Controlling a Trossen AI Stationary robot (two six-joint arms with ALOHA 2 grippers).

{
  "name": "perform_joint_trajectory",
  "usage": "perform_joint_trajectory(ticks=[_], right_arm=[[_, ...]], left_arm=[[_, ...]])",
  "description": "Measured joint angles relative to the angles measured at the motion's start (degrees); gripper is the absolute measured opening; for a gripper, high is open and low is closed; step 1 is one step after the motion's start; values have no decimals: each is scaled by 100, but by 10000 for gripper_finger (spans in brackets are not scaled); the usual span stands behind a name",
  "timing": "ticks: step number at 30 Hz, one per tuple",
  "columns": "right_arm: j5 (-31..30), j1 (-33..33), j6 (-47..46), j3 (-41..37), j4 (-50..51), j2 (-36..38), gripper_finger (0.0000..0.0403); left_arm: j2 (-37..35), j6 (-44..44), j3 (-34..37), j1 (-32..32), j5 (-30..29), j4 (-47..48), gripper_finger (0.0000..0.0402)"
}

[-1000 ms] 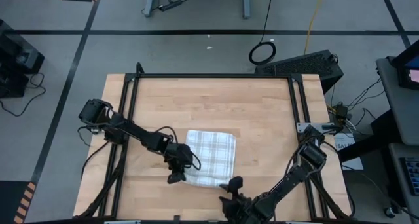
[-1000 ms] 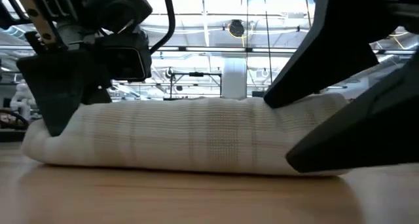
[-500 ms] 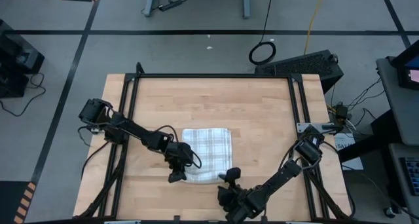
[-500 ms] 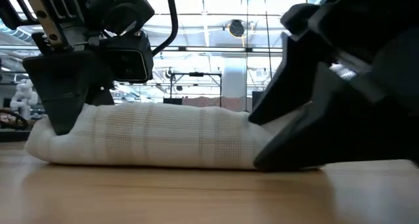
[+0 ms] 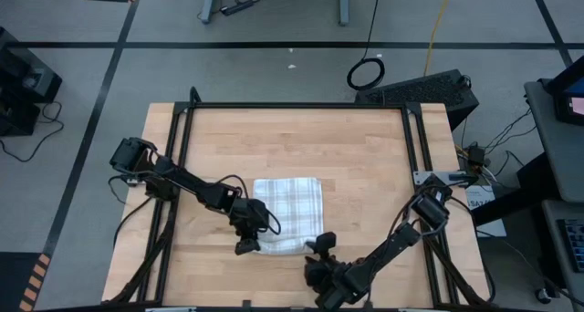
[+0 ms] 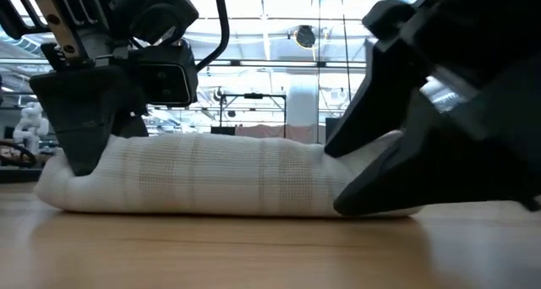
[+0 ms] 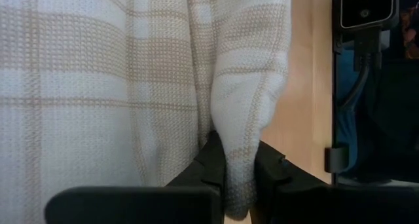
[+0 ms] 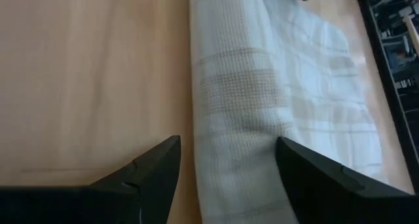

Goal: Roll towel
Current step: Roll the towel

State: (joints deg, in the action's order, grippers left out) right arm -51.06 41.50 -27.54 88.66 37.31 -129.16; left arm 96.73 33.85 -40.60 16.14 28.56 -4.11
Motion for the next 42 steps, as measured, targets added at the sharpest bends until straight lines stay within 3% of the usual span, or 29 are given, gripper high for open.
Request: perform_joint_trajectory(ticks=[3, 7, 16, 22, 26, 29, 33, 39, 42], right_arm=[[211, -118, -24, 0, 81, 2, 241], [939, -372, -149, 24, 125, 51, 225], [2487, -910, -161, 37, 125, 76, 115], [2936, -1096, -154, 26, -30, 147, 53], [3347, -1246, -168, 17, -304, 202, 34], [3791, -1403, -344, 15, -413, 224, 33], [4518, -1658, -625, 17, -490, 250, 35], [5467, -1965, -688, 7, -669, 280, 33], [5737, -2063, -561, 4, -703, 280, 35]], left_arm=[[0, 3, 0, 0, -107, -14, 33], [0, -22, -2, 0, -137, -16, 35], [-126, -493, -2, 0, -157, -31, 79], [-981, -1076, -2, -118, -88, 841, 116], [-1817, -1397, -2, -164, -284, 1597, 136], [-2366, -1578, -2, 70, -1086, 1622, 147], [-2565, -1781, -11, 999, -2958, 1336, 151], [-1881, -1983, -2, 2359, -4989, 710, 151], [-1335, -1983, -10, 2720, -5633, 429, 151]])
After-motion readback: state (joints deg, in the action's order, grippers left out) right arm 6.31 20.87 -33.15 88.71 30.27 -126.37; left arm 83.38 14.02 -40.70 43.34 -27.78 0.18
